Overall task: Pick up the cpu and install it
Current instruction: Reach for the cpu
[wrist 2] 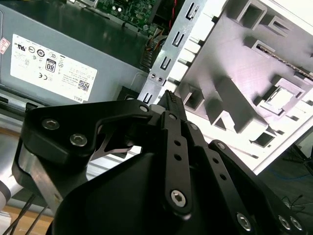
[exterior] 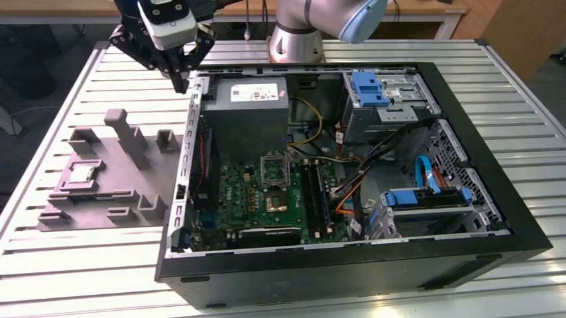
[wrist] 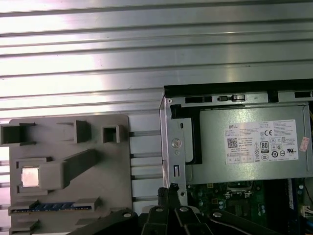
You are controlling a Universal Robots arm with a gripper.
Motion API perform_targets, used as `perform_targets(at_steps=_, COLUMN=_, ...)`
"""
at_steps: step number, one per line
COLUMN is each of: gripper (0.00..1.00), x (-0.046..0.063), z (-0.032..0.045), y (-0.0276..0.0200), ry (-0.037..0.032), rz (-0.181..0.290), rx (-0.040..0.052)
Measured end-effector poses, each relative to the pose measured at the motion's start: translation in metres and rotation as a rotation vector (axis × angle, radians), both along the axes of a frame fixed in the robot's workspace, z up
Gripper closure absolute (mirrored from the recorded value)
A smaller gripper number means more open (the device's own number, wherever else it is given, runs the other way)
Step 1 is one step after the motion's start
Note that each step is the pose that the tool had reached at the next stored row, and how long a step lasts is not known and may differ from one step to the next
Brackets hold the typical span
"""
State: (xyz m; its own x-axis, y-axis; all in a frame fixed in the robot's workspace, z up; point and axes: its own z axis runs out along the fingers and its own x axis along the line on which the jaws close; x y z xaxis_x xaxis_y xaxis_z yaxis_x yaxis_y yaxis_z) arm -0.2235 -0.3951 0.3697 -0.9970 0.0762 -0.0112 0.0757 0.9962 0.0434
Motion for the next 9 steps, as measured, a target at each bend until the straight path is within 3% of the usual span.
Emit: perform_targets(at_steps=9, gripper=0.89, x=-0.0005, z=-0.0016, y=0.0, ry=0.0034, rz=0.0, rx=0.0)
